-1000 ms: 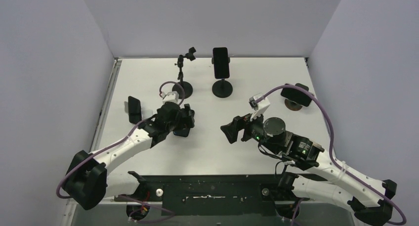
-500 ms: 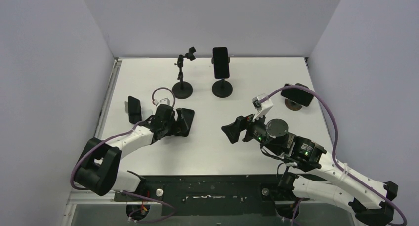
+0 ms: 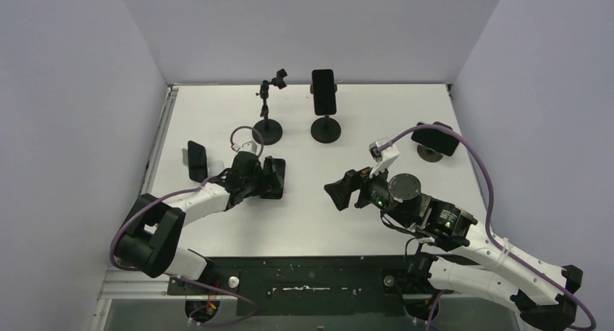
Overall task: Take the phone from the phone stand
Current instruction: Adjust the phone at the center of the board.
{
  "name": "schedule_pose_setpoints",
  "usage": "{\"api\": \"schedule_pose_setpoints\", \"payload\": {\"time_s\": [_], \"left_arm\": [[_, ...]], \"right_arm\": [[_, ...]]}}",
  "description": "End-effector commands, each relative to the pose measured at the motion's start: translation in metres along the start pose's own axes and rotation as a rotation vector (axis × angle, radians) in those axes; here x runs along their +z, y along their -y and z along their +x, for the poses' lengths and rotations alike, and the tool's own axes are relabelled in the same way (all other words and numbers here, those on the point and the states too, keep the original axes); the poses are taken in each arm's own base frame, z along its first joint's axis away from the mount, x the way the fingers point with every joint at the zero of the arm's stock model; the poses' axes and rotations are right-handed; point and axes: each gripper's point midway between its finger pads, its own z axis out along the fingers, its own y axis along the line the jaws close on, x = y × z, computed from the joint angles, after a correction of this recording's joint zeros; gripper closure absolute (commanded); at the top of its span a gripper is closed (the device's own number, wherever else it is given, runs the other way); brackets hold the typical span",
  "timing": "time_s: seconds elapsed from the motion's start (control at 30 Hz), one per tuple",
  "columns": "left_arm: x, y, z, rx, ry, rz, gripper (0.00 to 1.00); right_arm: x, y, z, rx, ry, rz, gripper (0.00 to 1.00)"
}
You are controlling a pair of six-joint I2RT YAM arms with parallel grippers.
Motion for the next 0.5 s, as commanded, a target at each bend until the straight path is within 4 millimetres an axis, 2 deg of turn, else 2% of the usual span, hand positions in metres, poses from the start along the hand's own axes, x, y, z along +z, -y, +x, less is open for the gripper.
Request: {"api": "schedule_pose_setpoints", "payload": {"time_s": [0.0, 0.13, 0.27, 0.37, 0.47], "left_arm": [[0.002, 0.01, 0.016, 0.01, -0.049, 0.039, 0.05], [0.001, 0.008, 0.016, 0.006, -0.046, 0.026, 0.05], [-0.013, 0.01, -0.003, 0.007, 0.008, 0.001, 0.04], [-0.035, 0.02, -0.032, 0.047, 0.084, 0.001, 0.03], [-0.064, 0.034, -0.069, 0.111, 0.186, 0.006, 0.03]], "right_arm": [[0.0, -0.003, -0.009, 0.016, 0.036, -0.003, 0.12], [0.0, -0.002, -0.007, 0.016, 0.034, 0.0, 0.12], [0.0, 0.001, -0.008, 0.015, 0.033, 0.015, 0.12], [0.001, 0.008, -0.009, 0.014, 0.035, 0.063, 0.12], [0.005, 0.027, -0.016, 0.031, 0.057, 0.192, 0.1]]}}
